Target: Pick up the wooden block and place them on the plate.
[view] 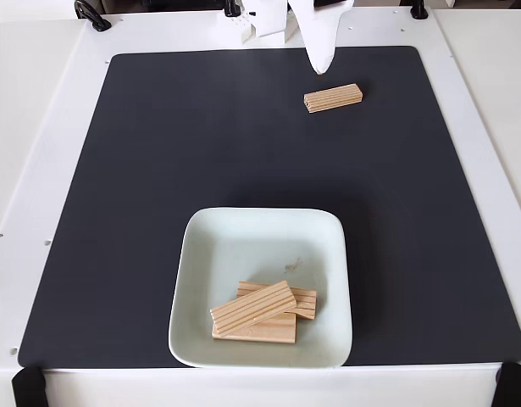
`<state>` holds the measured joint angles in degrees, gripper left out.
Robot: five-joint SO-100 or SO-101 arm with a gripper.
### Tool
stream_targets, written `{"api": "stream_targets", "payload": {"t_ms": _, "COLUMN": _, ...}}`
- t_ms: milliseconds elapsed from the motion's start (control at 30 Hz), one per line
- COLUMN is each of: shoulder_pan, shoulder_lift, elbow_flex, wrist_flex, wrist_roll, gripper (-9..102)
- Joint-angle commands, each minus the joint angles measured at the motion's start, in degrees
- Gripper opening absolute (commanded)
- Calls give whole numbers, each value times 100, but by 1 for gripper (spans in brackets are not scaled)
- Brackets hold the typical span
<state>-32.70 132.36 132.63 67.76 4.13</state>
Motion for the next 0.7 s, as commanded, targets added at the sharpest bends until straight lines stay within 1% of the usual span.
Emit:
{"api": "stream_targets", "payload": {"t_ms": 0, "shoulder_pan": -97, "shoulder_lift": -237, "elbow_flex": -571, "wrist_flex": 650, "wrist_roll": 62, "gripper": 0}}
{"api": "stream_targets", "payload": {"t_ms": 233, "shoulder_pan": -35, "shoulder_lift": -554, "elbow_flex": -659, "wrist_flex": 721, "wrist_roll": -18, "gripper": 1}}
{"api": "stream_targets", "payload": {"t_ms": 300, "shoulder_pan": -35, "shoulder_lift": -580, "elbow_flex": -659, "wrist_flex": 712, "wrist_roll": -26, "gripper": 8}}
{"api": "stream_targets", "payload": {"t_ms": 400, "shoulder_pan": -53, "shoulder_lift": -589, "elbow_flex": -642, "wrist_flex": 694, "wrist_roll": -26, "gripper": 25}}
{"api": "stream_targets", "payload": {"t_ms": 467, "shoulder_pan": -79, "shoulder_lift": -598, "elbow_flex": -633, "wrist_flex": 686, "wrist_roll": -26, "gripper": 34}}
{"api": "stream_targets", "payload": {"t_ms": 533, "shoulder_pan": -88, "shoulder_lift": -615, "elbow_flex": -615, "wrist_flex": 677, "wrist_roll": -26, "gripper": 37}}
{"api": "stream_targets", "payload": {"t_ms": 667, "shoulder_pan": -185, "shoulder_lift": -940, "elbow_flex": -501, "wrist_flex": 475, "wrist_roll": 35, "gripper": 37}}
